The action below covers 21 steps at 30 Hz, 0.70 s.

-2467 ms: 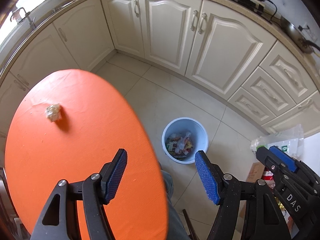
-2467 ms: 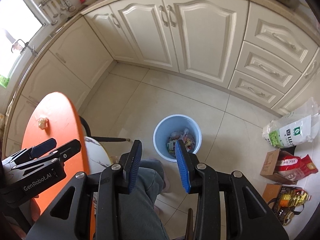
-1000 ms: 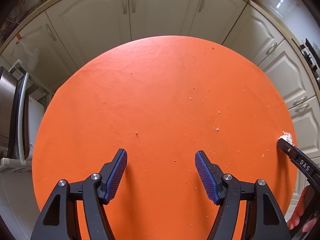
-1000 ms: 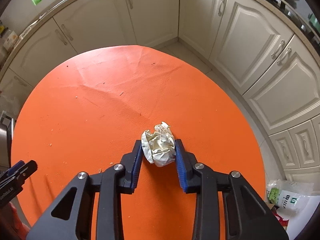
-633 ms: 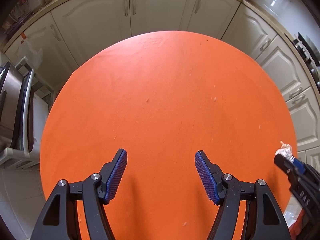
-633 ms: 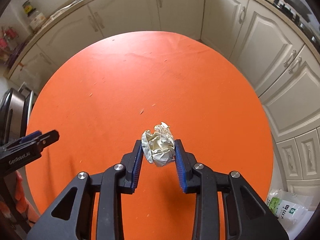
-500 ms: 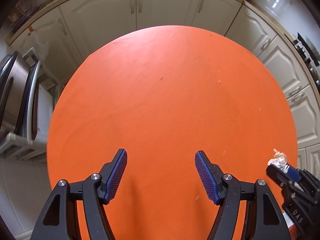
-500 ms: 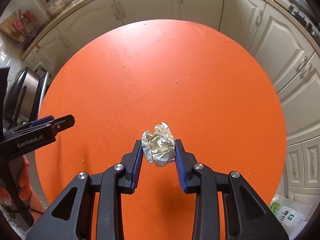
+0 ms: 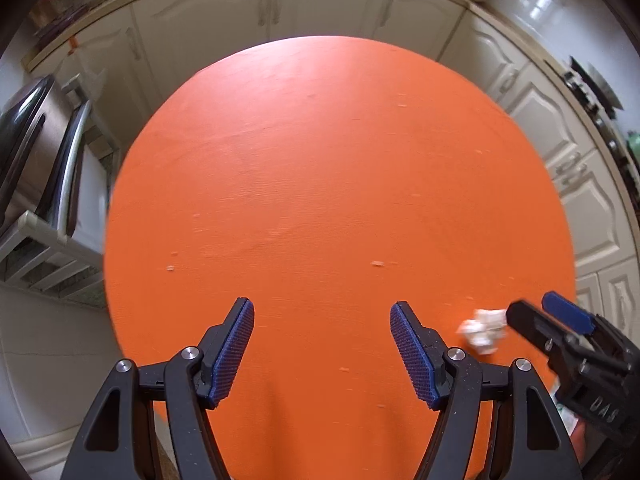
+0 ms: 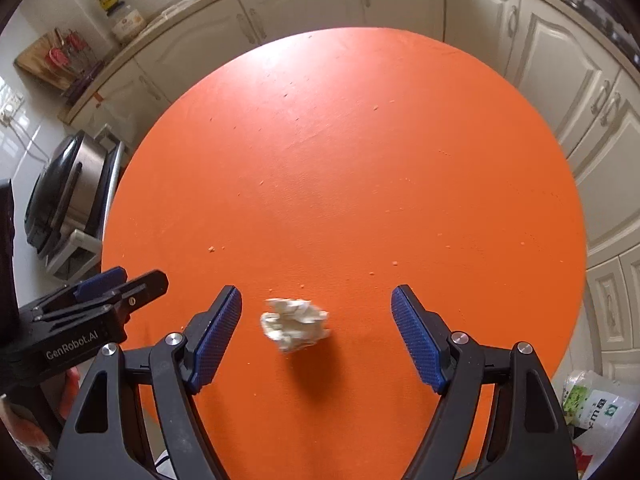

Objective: Collect trash
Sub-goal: 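Open the right tool, setting the paper ball back on the table, then grasp the crumpled white paper ball with the left tool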

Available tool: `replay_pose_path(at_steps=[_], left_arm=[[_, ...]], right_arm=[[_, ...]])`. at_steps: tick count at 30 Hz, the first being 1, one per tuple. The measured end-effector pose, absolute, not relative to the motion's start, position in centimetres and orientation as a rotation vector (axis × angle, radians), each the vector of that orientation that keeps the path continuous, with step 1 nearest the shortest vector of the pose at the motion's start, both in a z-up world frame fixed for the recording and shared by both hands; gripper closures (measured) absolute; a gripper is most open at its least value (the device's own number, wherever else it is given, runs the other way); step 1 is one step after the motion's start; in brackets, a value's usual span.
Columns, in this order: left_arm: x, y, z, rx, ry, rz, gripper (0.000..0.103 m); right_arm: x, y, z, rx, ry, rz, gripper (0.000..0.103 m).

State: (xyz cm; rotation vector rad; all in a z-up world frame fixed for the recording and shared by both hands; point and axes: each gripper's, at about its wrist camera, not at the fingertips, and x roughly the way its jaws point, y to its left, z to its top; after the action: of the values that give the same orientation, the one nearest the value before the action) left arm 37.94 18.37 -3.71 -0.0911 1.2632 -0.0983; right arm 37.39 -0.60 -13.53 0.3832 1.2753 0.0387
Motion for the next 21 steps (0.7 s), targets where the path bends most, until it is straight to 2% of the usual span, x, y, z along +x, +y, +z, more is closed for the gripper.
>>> replay_pose_path(at_steps=[10, 17, 19, 21], left_arm=[[37.2, 9.9, -4.1, 0.009, 1.328, -0.302, 0.035], [36.0, 9.9, -5.9, 0.024, 1.403, -0.311, 0.035], [36.0, 9.9, -5.5, 0.04, 1.362, -0.317, 0.033], [35.6, 10.1, -5.5, 0.036, 1.337, -0.317, 0.036]], right_arm=[[31.4, -10.9, -12.8, 0.514, 1.217, -0.199, 0.019], [29.1, -13.3, -14.2, 0.609, 1.229, -0.255, 0.019], [28.7, -13.1, -14.4, 0.626, 1.232, -0.28, 0.019], [28.6, -12.3, -14.7, 0.643, 1.218, -0.274, 0.019]])
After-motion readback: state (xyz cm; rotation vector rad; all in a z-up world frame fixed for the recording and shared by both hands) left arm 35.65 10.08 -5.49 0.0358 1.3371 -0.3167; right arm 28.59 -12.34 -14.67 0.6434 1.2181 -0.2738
